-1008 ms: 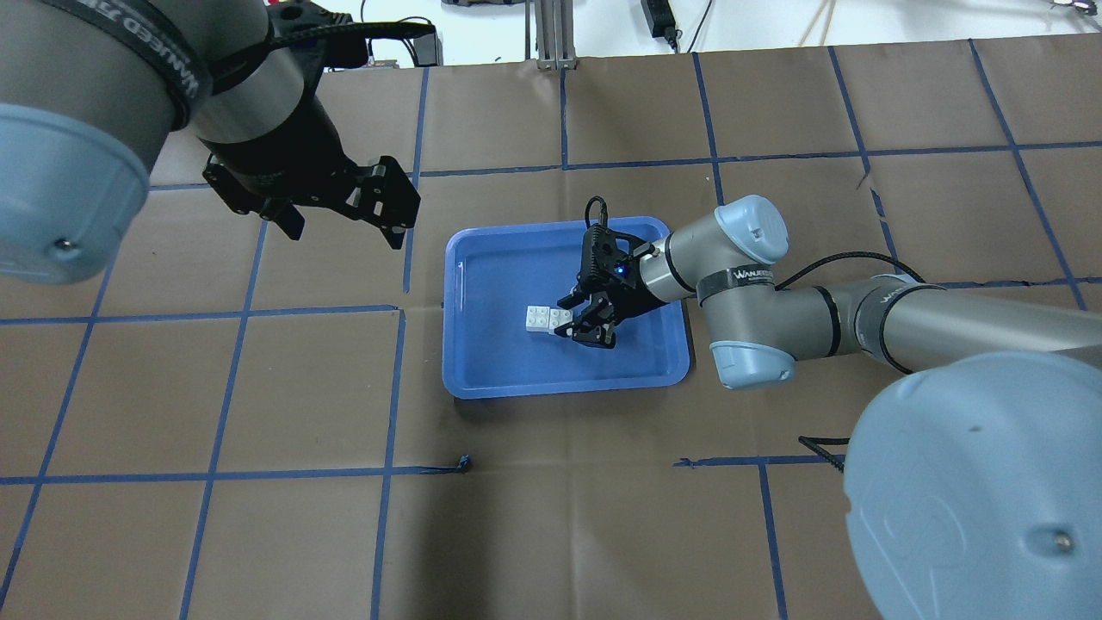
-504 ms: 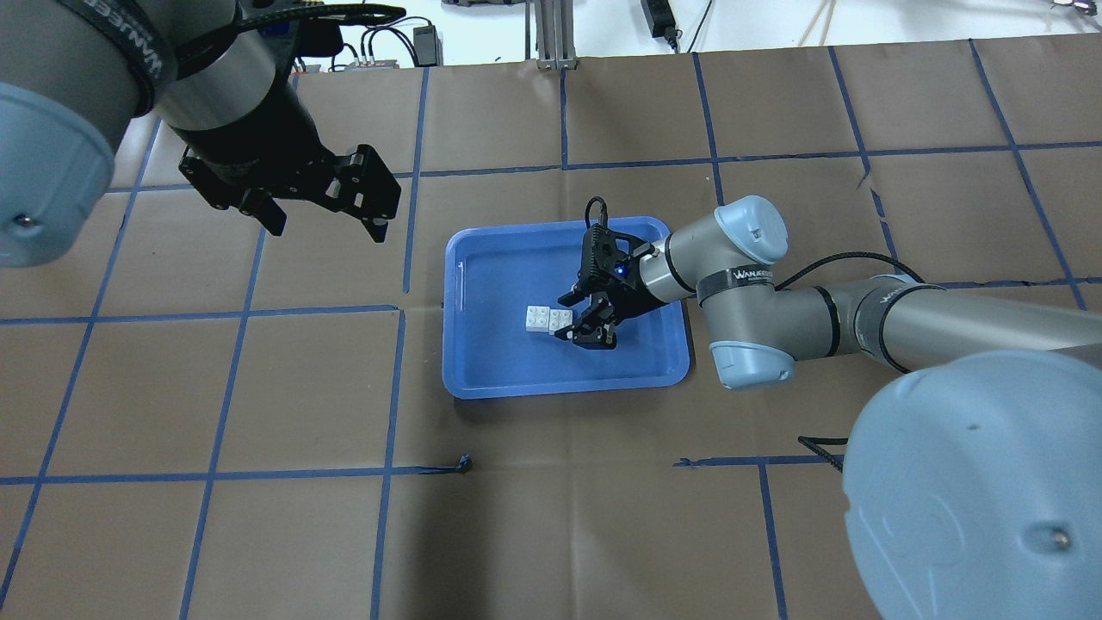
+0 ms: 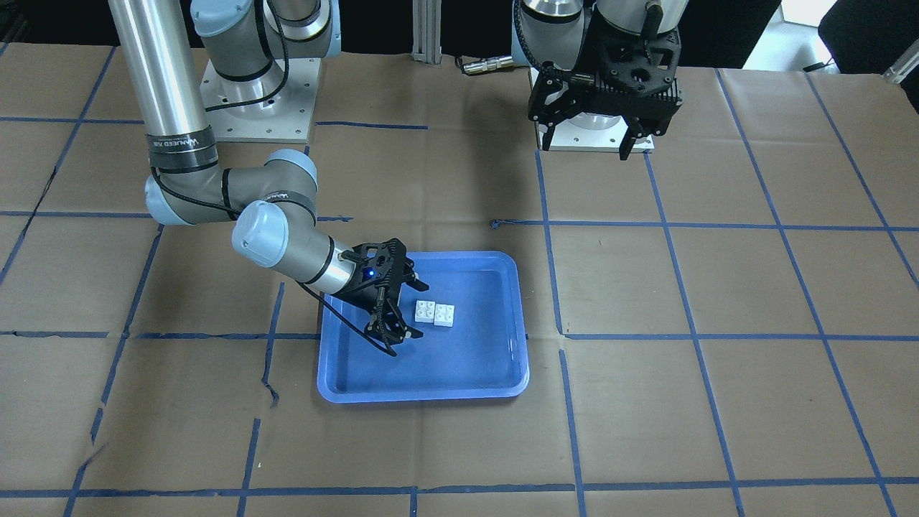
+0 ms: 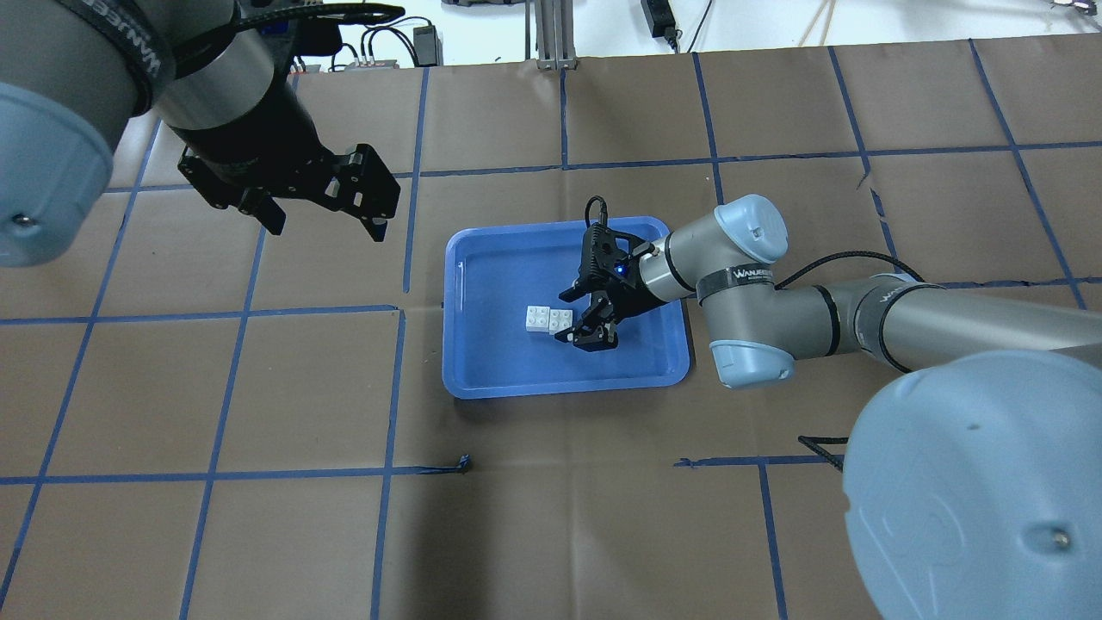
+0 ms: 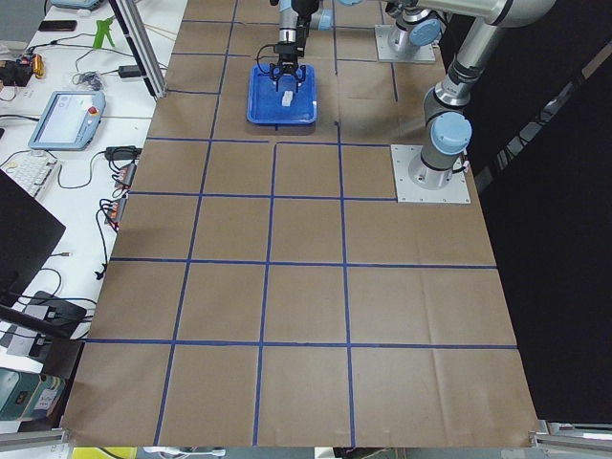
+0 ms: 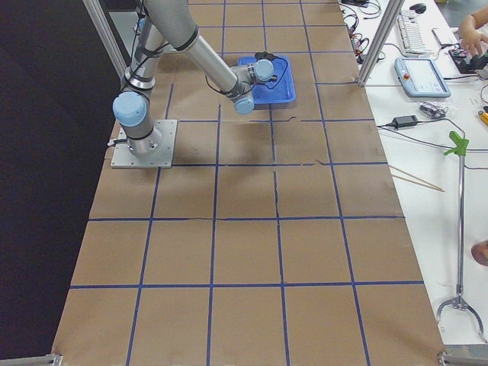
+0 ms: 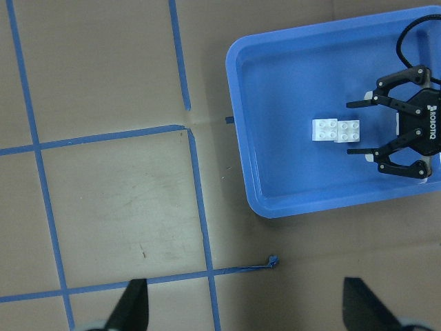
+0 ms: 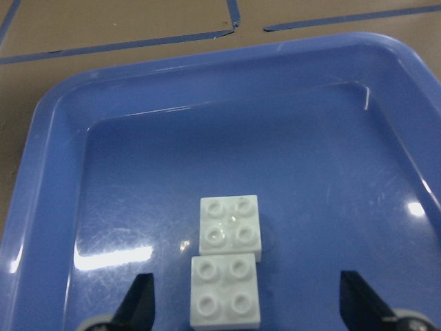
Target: Assemble white blocks and place on blue tray
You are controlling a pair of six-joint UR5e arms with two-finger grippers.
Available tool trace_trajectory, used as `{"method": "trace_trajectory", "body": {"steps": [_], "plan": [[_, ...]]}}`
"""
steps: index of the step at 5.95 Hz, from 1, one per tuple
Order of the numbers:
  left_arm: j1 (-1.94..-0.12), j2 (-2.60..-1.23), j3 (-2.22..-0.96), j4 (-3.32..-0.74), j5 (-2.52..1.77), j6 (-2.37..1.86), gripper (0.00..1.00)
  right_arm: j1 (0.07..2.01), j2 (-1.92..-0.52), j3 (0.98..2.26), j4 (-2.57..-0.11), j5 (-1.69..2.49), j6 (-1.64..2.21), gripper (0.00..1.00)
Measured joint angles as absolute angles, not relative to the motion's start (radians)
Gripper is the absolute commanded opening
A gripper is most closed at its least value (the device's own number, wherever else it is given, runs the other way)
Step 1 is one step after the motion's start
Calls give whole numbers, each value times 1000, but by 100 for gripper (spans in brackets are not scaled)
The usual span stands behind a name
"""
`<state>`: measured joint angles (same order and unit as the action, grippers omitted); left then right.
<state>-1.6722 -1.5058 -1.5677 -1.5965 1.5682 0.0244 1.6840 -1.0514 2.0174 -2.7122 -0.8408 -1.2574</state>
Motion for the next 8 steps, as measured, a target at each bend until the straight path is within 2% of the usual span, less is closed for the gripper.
{"method": "trace_trajectory", "body": {"steps": [2,6,8], "plan": [[-1672,-1505,-1568,-1595,1570,25,99,1674,-1075,1951,-2643,-891,-1201,100],[-1672,-1505,-1568,-1593,1571,25,99,1624,-1230,1729,-2097,-1176,-1078,100],[-1672,-1505,-1568,-1592,1571,26,99,1579,-1297,1656,-1934,-1305,-852,100]]}}
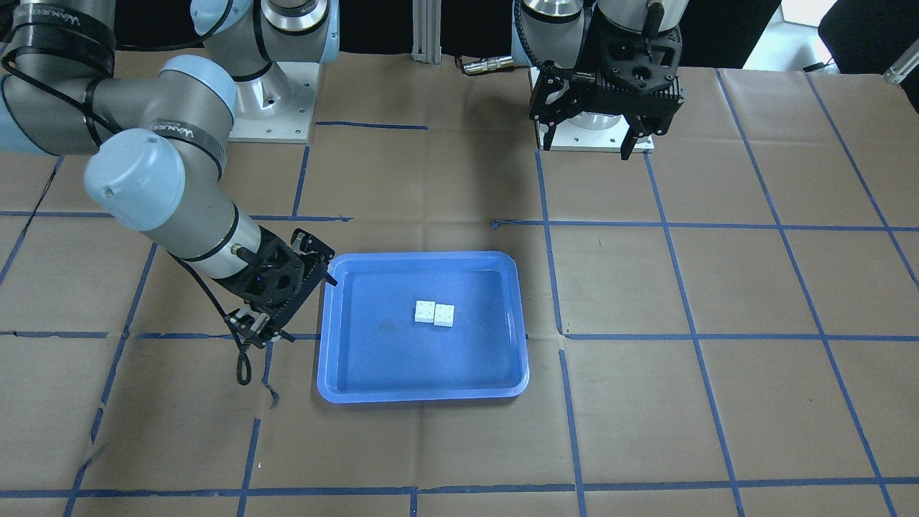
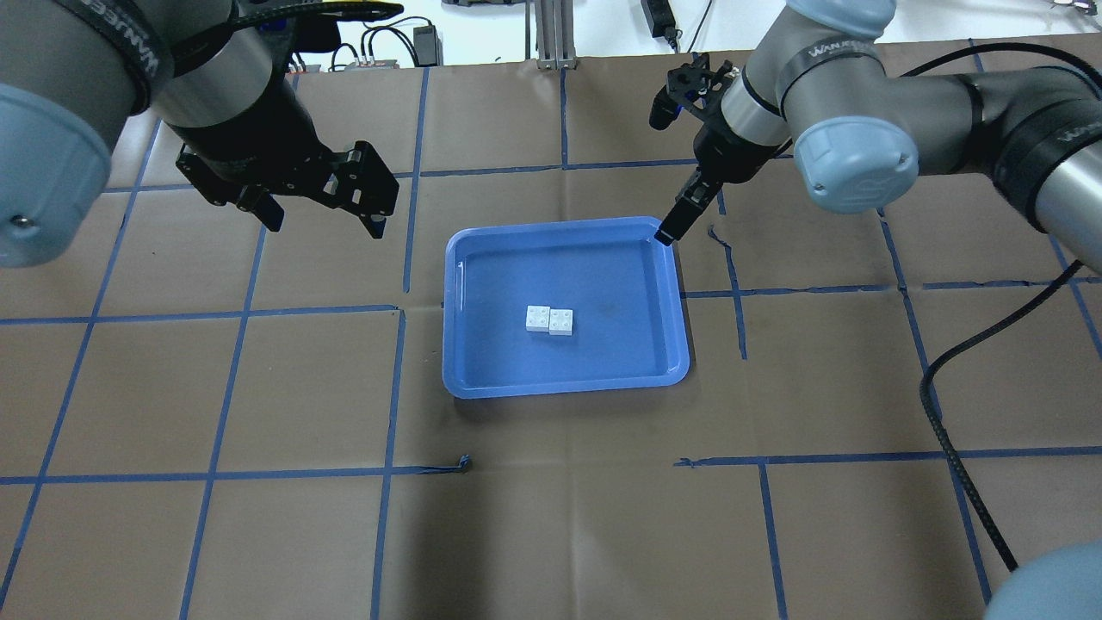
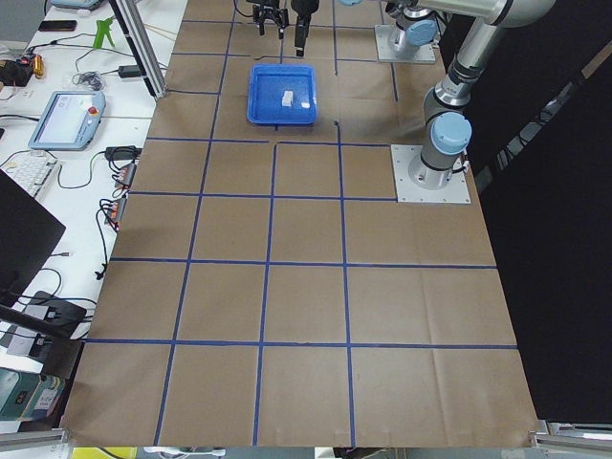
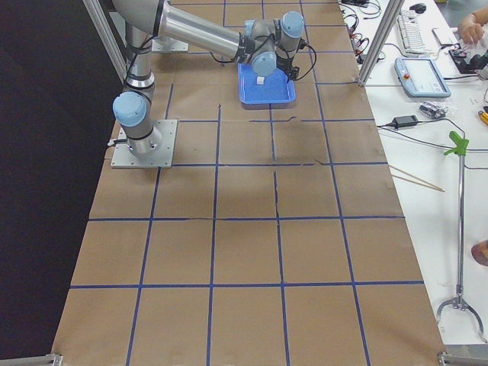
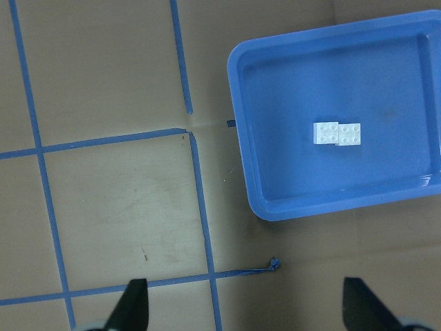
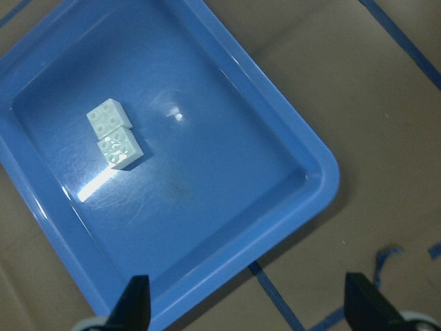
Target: Assemble white blocks and place on blue tray
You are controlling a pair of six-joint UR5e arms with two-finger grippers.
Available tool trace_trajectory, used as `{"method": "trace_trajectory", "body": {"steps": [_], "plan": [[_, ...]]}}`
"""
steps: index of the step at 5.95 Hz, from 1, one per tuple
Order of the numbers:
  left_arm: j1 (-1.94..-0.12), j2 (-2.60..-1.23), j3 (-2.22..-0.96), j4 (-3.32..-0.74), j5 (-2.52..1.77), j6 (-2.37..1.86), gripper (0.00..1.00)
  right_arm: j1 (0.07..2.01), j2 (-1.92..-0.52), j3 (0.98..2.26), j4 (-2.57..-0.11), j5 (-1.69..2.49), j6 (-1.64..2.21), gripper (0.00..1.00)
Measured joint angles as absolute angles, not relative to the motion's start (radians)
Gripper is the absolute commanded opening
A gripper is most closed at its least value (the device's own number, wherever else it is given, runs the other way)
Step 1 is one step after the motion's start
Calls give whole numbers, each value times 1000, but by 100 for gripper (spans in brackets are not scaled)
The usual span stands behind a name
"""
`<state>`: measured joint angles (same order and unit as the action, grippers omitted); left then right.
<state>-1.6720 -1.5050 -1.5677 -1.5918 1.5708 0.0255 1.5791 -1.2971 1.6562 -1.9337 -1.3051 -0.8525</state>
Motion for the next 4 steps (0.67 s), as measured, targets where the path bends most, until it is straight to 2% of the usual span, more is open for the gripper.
{"method": "trace_trajectory", "body": {"steps": [4], "plan": [[-1672,-1504,-1568,-1591,1571,26,99,1538,-1473,1572,-1626,-1561,-300,100]]}}
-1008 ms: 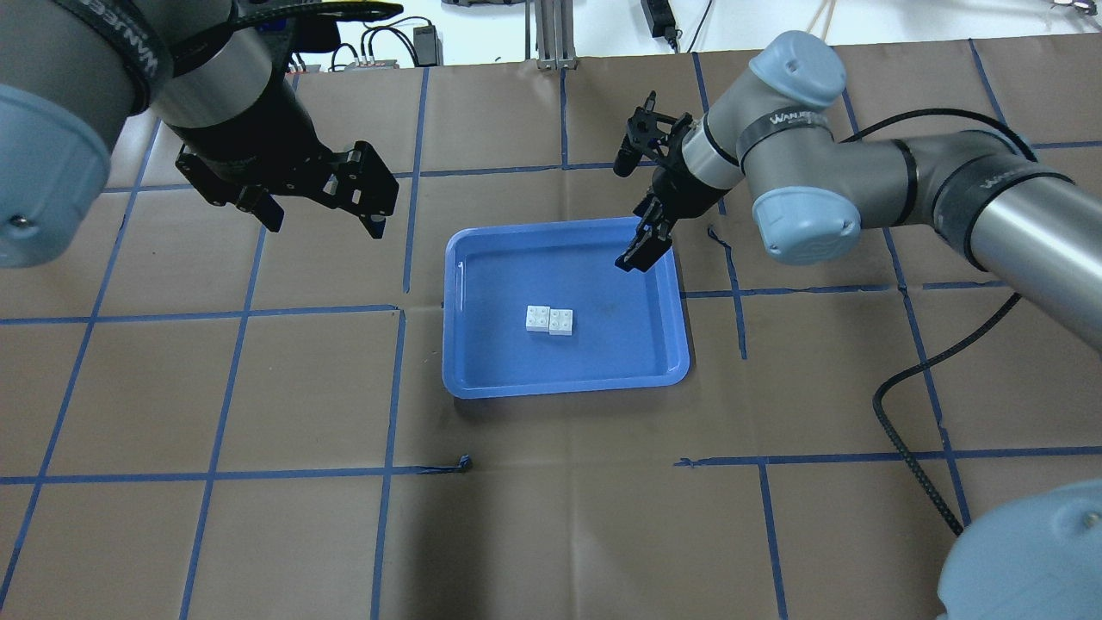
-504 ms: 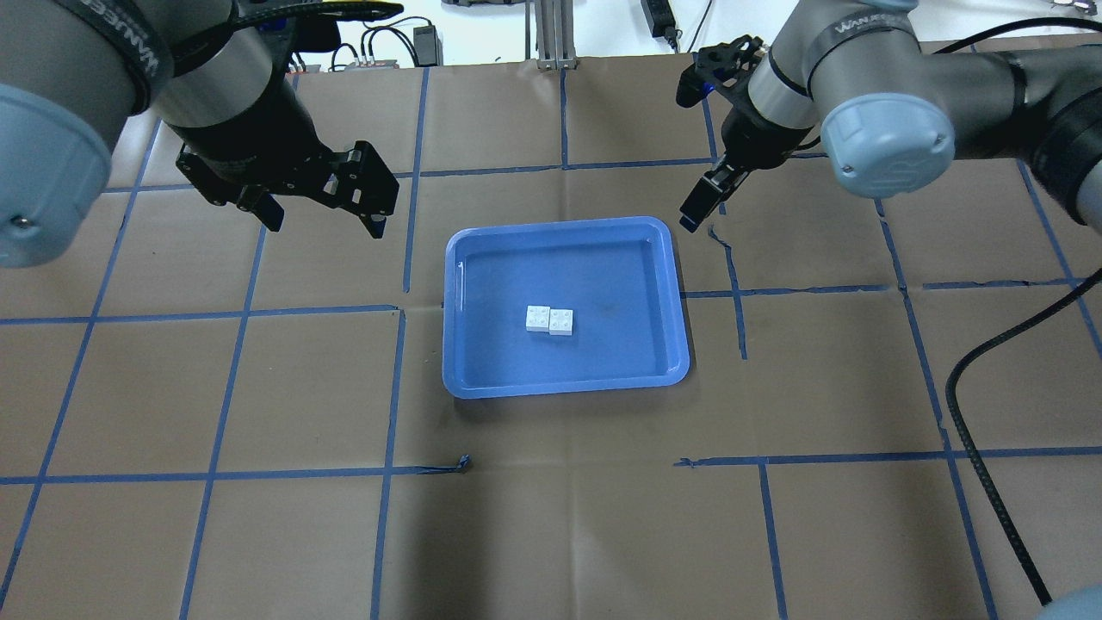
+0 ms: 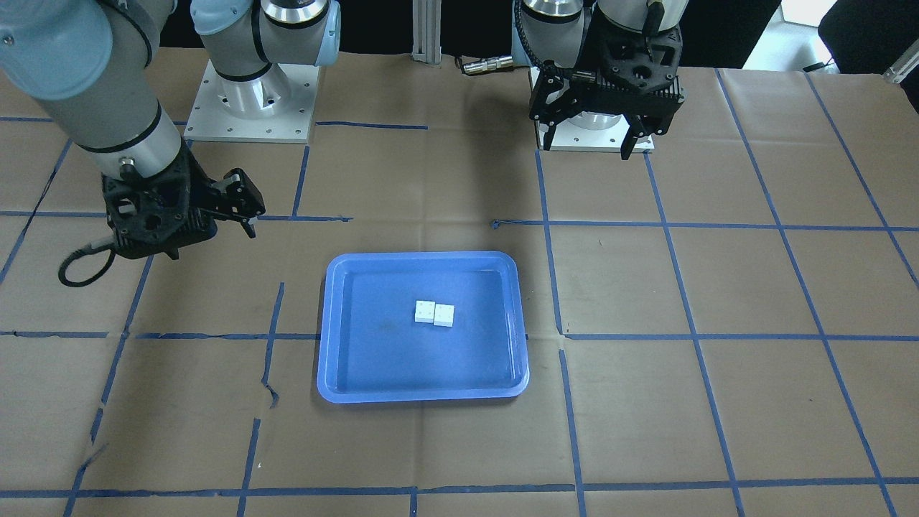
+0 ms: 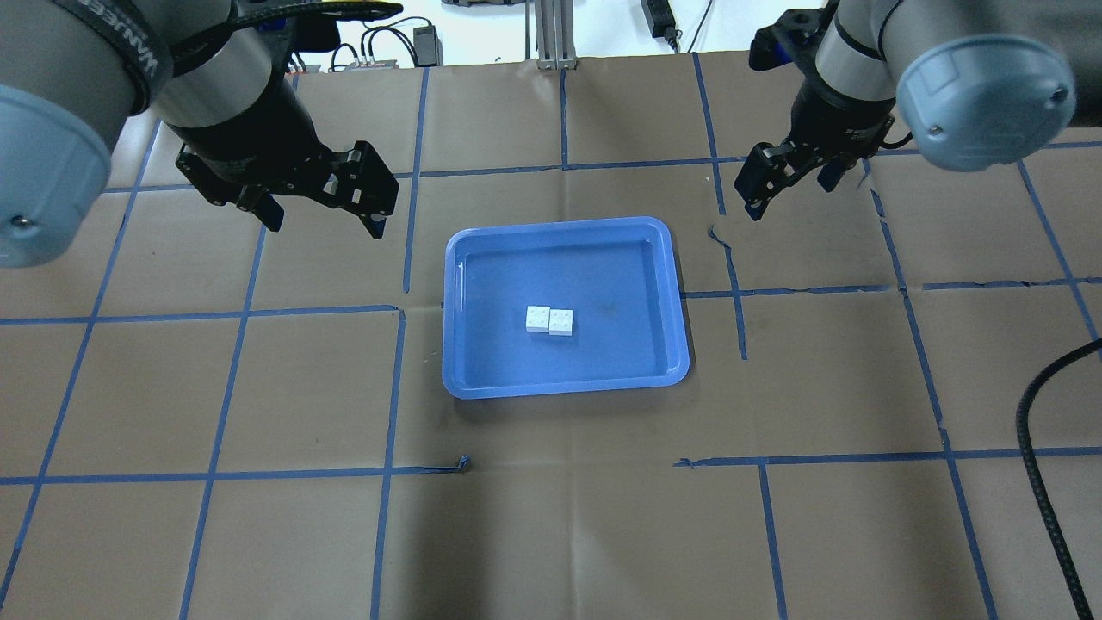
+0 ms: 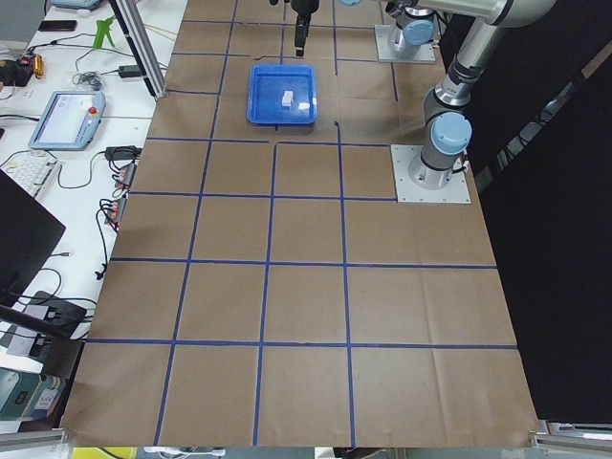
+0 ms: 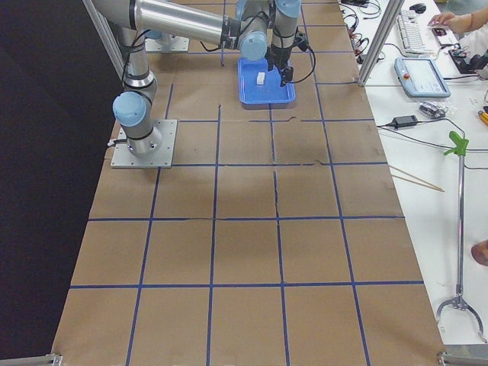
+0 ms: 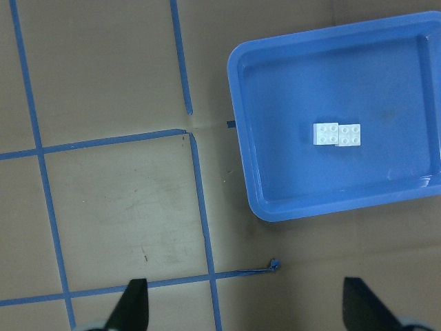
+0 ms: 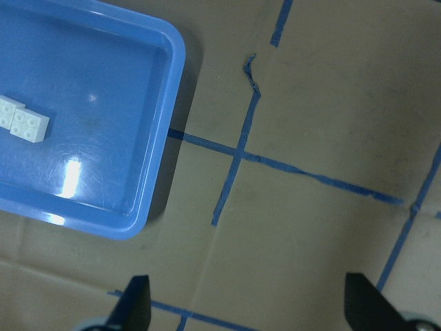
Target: Assemble white blocks and place on blue tray
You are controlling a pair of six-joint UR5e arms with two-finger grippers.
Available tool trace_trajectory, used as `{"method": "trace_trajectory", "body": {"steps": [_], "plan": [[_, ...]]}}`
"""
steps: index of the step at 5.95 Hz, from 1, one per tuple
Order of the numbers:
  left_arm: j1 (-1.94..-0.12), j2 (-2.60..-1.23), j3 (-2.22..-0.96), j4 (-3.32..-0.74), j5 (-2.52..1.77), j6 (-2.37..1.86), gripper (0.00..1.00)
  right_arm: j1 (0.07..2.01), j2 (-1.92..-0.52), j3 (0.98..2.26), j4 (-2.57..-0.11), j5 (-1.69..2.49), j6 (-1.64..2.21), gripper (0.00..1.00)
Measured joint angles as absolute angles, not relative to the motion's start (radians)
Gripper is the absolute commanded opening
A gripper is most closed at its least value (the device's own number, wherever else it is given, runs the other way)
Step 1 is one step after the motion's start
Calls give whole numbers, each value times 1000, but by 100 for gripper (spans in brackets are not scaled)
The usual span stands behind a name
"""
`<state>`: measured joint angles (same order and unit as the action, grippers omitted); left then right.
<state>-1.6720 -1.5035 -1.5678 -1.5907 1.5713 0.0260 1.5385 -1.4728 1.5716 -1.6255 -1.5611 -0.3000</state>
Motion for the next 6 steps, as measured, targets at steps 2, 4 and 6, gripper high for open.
{"method": "trace_trajectory", "body": {"steps": [2,4,6], "plan": [[-1671,-1503,-1568,-1591,1572,26,99,1541,-1509,1487,-1450,-1573,-165,100],[-1671,-1504,-1568,-1591,1572,26,99,1547,-1528,1471,-1420,-1574,-94,100],[-1671,-1504,-1568,-1591,1572,26,99,1549,-1551,1475,-1418,-1565,-81,100]]}}
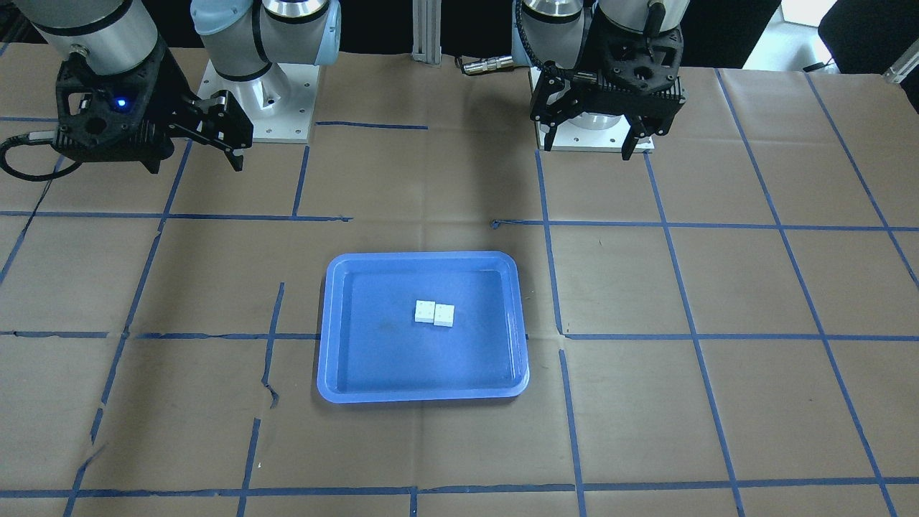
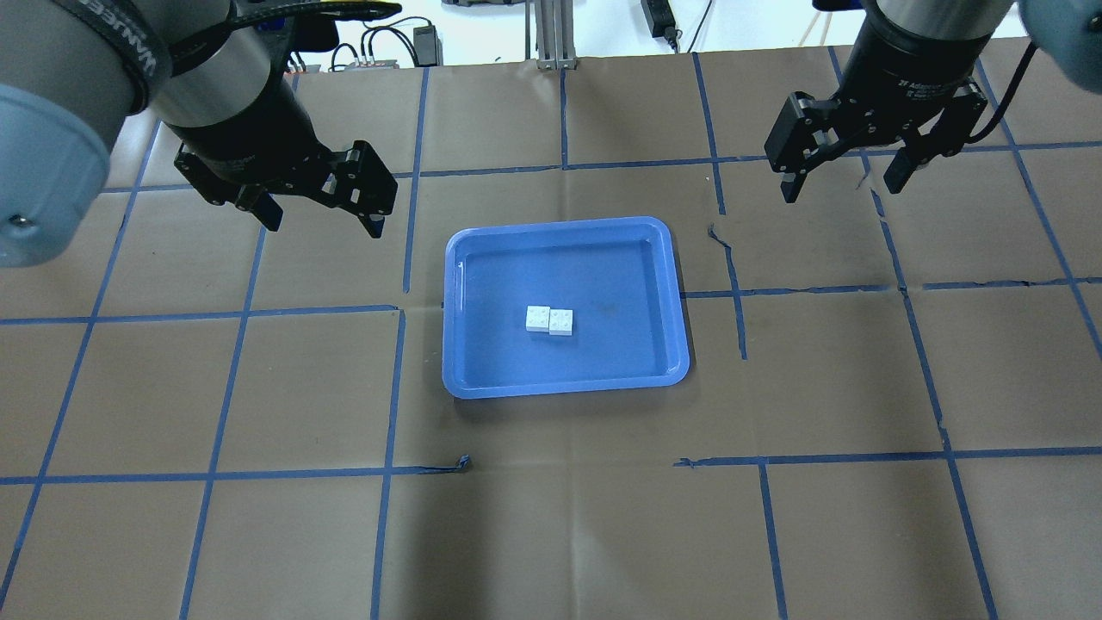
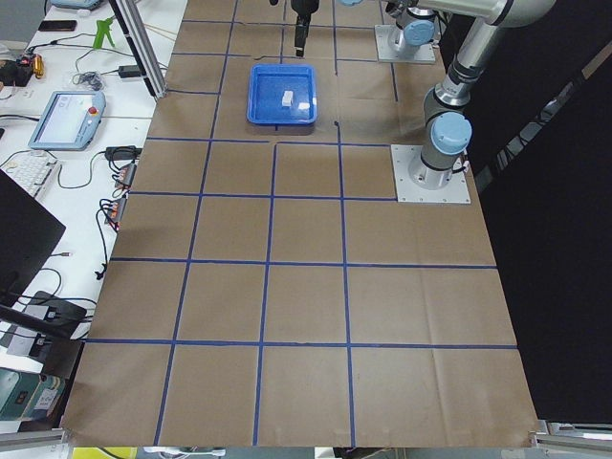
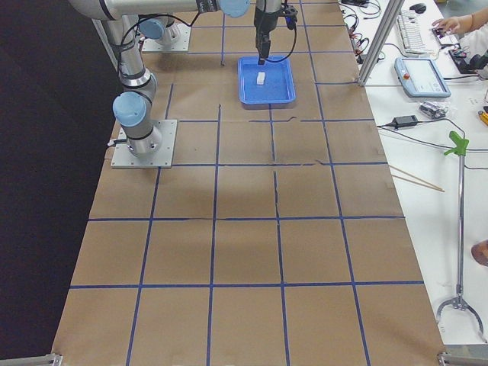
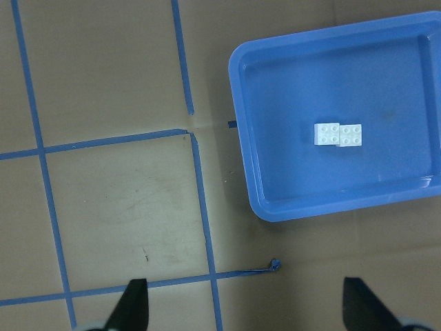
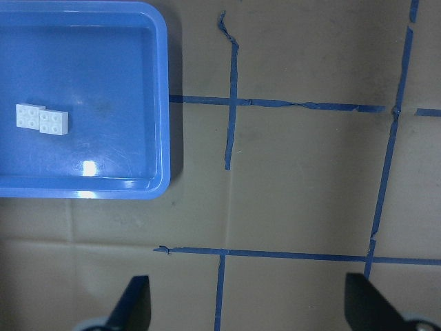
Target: Assemble white blocks and place on blue tray
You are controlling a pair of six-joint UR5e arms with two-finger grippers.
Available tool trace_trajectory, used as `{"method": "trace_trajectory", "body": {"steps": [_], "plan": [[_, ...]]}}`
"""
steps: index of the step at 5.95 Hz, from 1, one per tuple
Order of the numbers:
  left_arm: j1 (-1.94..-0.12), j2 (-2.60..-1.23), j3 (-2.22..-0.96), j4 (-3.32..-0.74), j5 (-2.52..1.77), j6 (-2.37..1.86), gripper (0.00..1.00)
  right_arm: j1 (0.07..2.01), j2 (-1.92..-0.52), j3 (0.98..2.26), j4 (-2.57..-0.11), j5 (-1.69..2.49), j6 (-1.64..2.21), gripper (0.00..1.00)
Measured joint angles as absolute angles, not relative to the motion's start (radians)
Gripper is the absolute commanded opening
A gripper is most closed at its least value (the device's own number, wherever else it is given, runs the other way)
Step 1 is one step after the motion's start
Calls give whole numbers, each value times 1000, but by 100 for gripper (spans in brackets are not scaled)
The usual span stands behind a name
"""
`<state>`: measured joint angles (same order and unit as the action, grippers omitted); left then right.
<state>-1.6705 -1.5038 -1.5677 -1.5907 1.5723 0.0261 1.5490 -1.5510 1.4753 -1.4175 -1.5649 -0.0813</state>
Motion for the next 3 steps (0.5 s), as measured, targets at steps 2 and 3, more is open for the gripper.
{"method": "trace_trajectory", "body": {"steps": [2,3], "plan": [[-1671,-1503,-1568,-1591,1572,26,99,1549,-1558,1480,-1418,-1561,-82,100],[-1671,-1503,-1568,-1591,1572,26,99,1549,-1558,1481,-1419,-1560,-83,100]]}}
